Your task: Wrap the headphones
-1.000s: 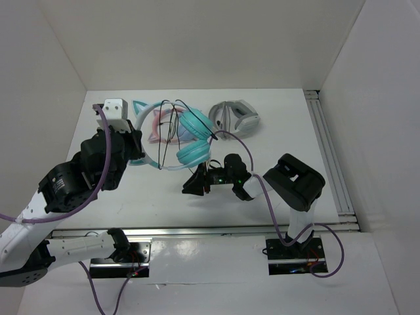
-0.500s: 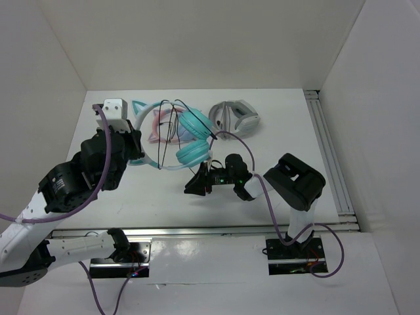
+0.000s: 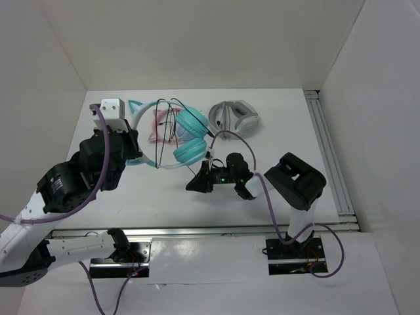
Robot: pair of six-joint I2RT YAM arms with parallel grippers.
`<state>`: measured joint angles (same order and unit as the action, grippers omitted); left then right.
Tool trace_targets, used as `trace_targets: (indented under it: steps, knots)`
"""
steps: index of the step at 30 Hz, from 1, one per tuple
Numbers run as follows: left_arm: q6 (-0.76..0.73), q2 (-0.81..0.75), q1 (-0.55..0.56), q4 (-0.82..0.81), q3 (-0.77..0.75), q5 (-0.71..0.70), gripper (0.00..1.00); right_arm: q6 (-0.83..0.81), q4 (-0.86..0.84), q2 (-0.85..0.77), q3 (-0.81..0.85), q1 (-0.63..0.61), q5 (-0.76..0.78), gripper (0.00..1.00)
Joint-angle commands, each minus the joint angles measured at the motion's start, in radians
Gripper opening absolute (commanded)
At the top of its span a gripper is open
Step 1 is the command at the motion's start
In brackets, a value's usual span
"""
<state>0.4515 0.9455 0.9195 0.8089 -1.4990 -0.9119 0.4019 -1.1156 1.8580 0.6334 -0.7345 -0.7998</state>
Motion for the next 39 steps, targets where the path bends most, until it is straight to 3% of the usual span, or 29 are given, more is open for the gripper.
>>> trace_targets:
  steps: [1, 7, 15, 20, 28, 34, 39]
  knots:
    - [0.038, -0.019, 0.002, -0.094, -0.044, -0.035, 0.00, -0.025, 0.005, -0.022, -0.014, 0.014, 0.014, 0.20]
    - [0.038, -0.028, 0.002, -0.094, -0.044, -0.054, 0.00, -0.025, 0.005, -0.013, -0.014, 0.014, 0.024, 0.00]
    - [0.191, -0.007, -0.007, 0.032, -0.061, -0.185, 0.00, -0.144, 0.201, -0.074, -0.014, -0.138, 0.255, 0.00]
    - [0.211, 0.002, -0.060, 0.032, -0.052, -0.229, 0.00, -0.192, 0.333, -0.163, 0.009, -0.244, 0.388, 0.00]
    - [0.199, 0.065, -0.240, -0.008, 0.015, -0.157, 0.00, -0.259, 0.575, -0.288, 0.061, -0.529, 0.765, 0.00]
    - [0.214, 0.065, -0.283, -0.071, 0.156, -0.119, 0.00, -0.308, 0.732, -0.333, 0.175, -0.684, 0.893, 0.00]
    - [0.201, 0.099, -0.294, -0.073, 0.178, -0.119, 0.00, -0.365, 0.919, -0.382, 0.330, -0.782, 0.971, 0.00]
